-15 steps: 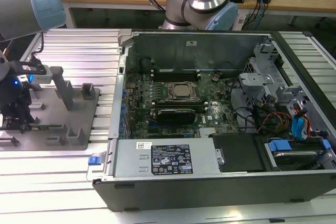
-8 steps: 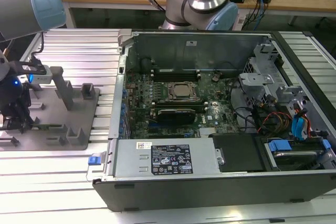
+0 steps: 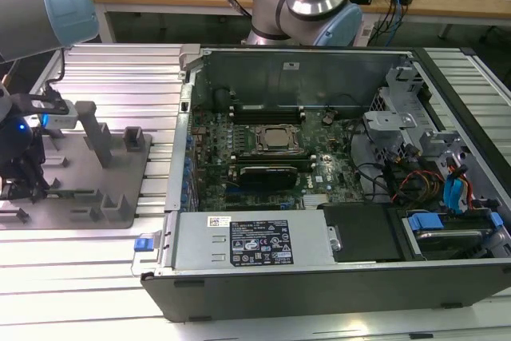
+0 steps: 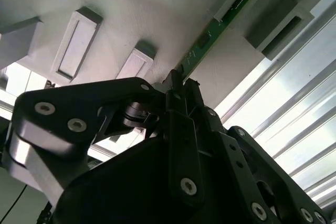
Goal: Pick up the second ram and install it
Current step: 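Pick up the second ram and move it above second insertion slot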
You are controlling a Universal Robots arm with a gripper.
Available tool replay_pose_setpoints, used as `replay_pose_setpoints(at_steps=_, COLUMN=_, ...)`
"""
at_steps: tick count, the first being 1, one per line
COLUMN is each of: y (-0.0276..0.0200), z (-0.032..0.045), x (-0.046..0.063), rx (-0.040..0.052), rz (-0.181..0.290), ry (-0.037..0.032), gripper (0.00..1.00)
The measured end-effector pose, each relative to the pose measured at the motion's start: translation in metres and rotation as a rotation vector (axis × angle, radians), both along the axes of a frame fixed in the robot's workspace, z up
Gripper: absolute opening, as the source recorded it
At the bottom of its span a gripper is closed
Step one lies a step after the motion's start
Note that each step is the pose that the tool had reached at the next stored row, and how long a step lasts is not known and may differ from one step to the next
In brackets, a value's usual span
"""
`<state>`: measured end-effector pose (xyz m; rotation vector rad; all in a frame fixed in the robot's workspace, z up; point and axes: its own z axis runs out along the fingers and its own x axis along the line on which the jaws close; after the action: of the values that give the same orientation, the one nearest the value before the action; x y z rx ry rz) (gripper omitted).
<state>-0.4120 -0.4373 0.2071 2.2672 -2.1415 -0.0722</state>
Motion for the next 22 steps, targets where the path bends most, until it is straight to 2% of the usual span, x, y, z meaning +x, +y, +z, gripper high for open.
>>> replay_pose_setpoints(at_steps=14, y=0.0004, z=0.0026, x=0.0044, rx=0.0009, rz=-0.001, ry=0.0, gripper=0.19)
replay_pose_setpoints(at_steps=15, y=0.0004, z=0.0026, x=0.0044, rx=0.0007, rz=-0.001, ry=0.0, gripper=0.17)
replay_pose_setpoints(at_steps=16, y=0.0004, z=0.0026, x=0.0044, rx=0.0009, rz=-0.001, ry=0.0001, gripper=0.1)
replay_pose_setpoints(at_steps=19, y=0.0004, z=0.0026, x=0.0045, rx=0.0009, rz=-0.002, ry=0.0, gripper=0.1)
replay_pose_setpoints(at_steps=21, y=0.0004, z=0.0021, x=0.0045, rx=0.0009, rz=-0.053, ry=0.0001, gripper=0.1)
replay_pose_setpoints(at_steps=22, y=0.0004, z=0.002, x=0.0045, rx=0.001, rz=-0.059, ry=-0.0001, gripper=0.1)
